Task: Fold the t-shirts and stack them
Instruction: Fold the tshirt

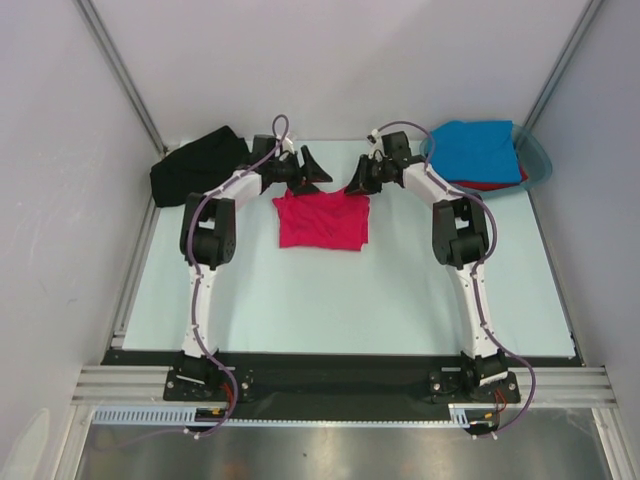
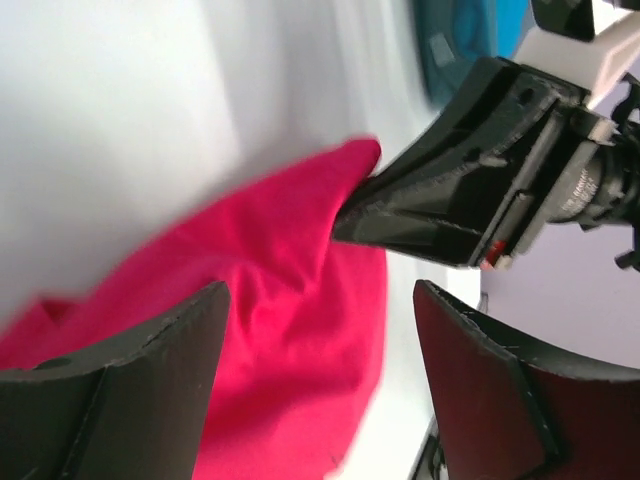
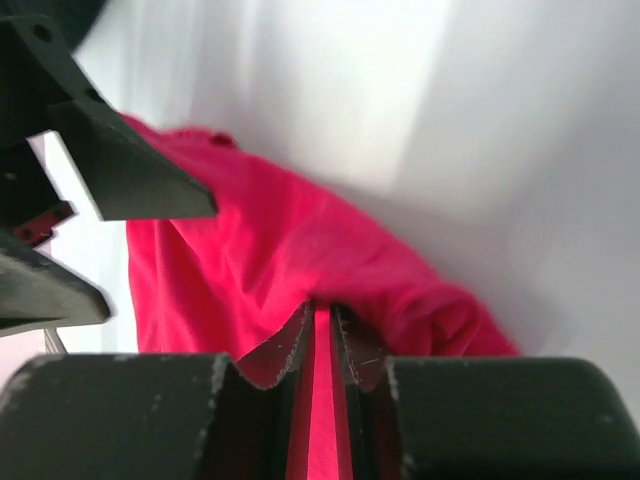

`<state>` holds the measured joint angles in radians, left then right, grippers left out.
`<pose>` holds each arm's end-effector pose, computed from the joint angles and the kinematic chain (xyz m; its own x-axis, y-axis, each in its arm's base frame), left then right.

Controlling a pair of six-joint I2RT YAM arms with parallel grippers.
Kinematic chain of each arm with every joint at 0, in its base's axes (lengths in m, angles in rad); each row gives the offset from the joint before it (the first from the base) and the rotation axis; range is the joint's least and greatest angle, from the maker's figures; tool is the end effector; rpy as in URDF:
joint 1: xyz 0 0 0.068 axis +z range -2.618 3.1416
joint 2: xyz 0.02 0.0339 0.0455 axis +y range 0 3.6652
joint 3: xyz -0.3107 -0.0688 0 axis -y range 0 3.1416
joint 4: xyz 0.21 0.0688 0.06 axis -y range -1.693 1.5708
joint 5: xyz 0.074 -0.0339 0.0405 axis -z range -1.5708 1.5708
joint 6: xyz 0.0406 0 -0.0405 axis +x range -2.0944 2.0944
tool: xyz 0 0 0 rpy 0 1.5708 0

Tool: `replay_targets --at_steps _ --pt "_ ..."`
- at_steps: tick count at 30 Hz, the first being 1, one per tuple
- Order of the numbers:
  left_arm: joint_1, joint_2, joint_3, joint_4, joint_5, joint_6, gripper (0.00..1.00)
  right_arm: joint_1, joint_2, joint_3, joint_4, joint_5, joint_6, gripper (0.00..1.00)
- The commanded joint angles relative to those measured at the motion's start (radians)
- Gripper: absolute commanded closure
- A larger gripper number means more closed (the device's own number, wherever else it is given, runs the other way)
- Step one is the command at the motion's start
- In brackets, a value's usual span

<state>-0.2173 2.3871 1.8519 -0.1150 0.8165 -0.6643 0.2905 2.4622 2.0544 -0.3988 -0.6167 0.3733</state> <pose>0.5196 -0.1450 0.2092 -0.9056 -0.2324 -0.3547 0.1978 0.5085 -0.8381 0.5225 0.1807 0.2032 -0.8691 0.0507 -0.4920 -0.3223 0.6965 0.6411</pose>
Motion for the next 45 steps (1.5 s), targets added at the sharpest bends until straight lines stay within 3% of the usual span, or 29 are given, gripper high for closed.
replay_targets --at_steps 1,9,13,22,25,31,36,45 --pt "0.007 0.104 0.125 -0.034 0.019 -0.015 0.20 -0.033 0.078 0.144 -0.024 0.012 0.036 0.84" --pt "0.045 0.147 0.167 -0.017 -0.040 0.029 0.21 -0.065 0.129 0.205 -0.061 0.130 -0.020 0.83" --pt "0.059 0.130 0.187 -0.029 -0.069 0.074 0.21 -0.076 0.057 0.146 -0.042 0.159 -0.053 0.83" --pt "0.050 -0.195 0.054 -0.040 -0.304 0.235 0.18 -0.060 -0.219 -0.091 0.032 0.245 -0.126 0.77" --pt "0.038 -0.345 -0.072 -0.011 -0.377 0.239 0.17 -0.044 -0.316 -0.164 0.060 0.264 -0.119 0.74" --pt "0.024 -0.508 -0.313 0.021 -0.350 0.192 0.18 0.009 -0.388 -0.281 0.044 0.233 -0.077 0.71" --pt "0.013 -0.548 -0.506 0.046 -0.414 0.169 0.18 0.061 -0.404 -0.393 0.066 0.270 -0.045 0.63" --pt "0.007 -0.471 -0.471 -0.072 -0.733 0.238 0.12 0.098 -0.381 -0.431 0.071 0.288 -0.060 0.58"
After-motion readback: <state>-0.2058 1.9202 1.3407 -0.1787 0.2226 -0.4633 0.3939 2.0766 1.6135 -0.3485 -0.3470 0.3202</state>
